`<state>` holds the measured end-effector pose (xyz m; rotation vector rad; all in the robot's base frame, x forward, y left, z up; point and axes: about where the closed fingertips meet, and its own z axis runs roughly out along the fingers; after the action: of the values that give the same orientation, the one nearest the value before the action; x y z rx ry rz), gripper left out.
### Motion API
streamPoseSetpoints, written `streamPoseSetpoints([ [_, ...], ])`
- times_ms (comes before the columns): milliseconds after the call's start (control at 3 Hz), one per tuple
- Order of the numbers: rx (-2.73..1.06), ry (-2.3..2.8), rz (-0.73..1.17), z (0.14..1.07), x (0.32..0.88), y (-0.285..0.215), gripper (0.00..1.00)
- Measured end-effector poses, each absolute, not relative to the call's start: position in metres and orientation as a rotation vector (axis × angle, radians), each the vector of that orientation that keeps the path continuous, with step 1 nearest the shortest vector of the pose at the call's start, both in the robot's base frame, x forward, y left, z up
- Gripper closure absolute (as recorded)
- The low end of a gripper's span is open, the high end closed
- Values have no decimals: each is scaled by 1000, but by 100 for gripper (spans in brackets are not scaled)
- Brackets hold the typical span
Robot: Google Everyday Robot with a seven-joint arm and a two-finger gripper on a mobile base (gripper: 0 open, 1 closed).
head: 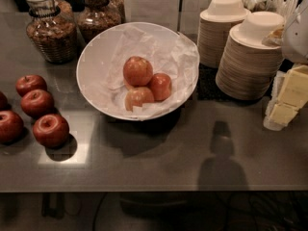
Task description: Pick apple from white bowl
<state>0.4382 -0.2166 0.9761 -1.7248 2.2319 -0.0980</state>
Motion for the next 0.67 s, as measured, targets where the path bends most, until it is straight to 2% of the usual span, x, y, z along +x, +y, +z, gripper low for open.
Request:
streamPoseSetpoints([
  [333, -1722, 2217, -97, 978, 440, -212, 0],
  [667, -1761, 2158, -98, 978, 450, -186, 0],
])
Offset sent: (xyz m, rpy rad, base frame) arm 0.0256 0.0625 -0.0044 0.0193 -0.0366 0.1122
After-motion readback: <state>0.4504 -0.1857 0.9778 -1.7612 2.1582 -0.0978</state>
